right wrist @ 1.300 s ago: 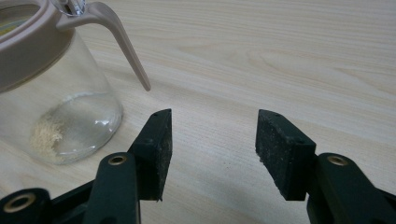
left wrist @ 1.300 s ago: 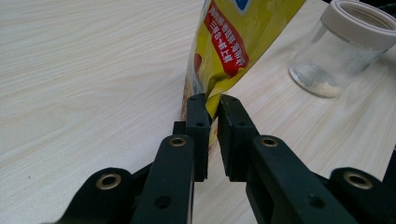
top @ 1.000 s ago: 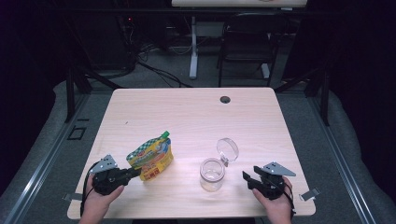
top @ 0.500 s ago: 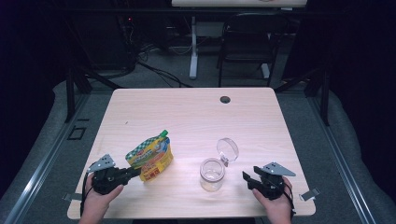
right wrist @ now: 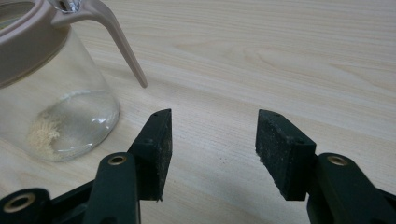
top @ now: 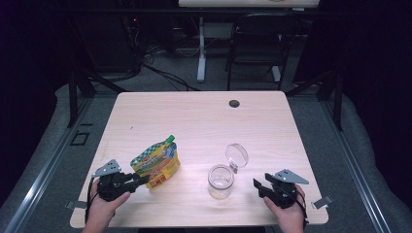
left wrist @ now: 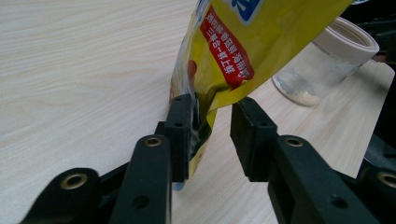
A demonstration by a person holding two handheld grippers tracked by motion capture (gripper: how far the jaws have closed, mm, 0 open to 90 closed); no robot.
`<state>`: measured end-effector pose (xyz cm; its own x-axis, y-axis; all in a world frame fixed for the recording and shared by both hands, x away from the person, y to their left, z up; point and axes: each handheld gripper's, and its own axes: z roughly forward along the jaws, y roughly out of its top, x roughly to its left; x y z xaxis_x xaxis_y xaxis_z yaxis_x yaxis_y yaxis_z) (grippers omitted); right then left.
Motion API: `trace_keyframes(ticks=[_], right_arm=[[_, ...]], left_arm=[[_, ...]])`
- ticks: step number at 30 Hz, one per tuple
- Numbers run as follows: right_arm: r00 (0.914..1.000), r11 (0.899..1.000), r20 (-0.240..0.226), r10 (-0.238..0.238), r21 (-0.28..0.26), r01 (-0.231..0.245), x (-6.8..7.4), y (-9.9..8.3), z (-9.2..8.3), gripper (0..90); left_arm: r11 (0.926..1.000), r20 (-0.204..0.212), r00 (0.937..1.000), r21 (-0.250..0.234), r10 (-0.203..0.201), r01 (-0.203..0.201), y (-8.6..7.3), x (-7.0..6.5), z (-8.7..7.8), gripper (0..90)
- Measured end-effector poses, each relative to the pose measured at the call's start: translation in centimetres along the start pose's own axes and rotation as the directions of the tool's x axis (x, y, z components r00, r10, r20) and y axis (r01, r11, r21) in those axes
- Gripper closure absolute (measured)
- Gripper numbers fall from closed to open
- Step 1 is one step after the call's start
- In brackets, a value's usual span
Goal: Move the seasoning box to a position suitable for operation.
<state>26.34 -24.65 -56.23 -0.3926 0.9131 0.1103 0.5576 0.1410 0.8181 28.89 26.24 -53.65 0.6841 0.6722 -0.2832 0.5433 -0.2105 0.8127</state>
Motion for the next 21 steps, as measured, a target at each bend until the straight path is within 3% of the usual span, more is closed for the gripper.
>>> trace_keyframes(ticks=[11, 21], right_arm=[[0.9998, 1.0, 0.016, 0.008, 0.002, -0.008, -0.3, -0.3, -0.6, 45.9], [0.9993, 1.0, 0.035, 0.015, 0.006, -0.015, -0.6, -0.8, -1.2, 45.9]], left_arm=[[0.9991, 0.022, 0.9992, 0.024, -0.035, 0.034, 0.4, 0.5, 1.7, 53.5], [0.9983, 0.03, 0.9984, 0.036, -0.048, 0.047, 0.6, 0.8, 2.8, 50.4]])
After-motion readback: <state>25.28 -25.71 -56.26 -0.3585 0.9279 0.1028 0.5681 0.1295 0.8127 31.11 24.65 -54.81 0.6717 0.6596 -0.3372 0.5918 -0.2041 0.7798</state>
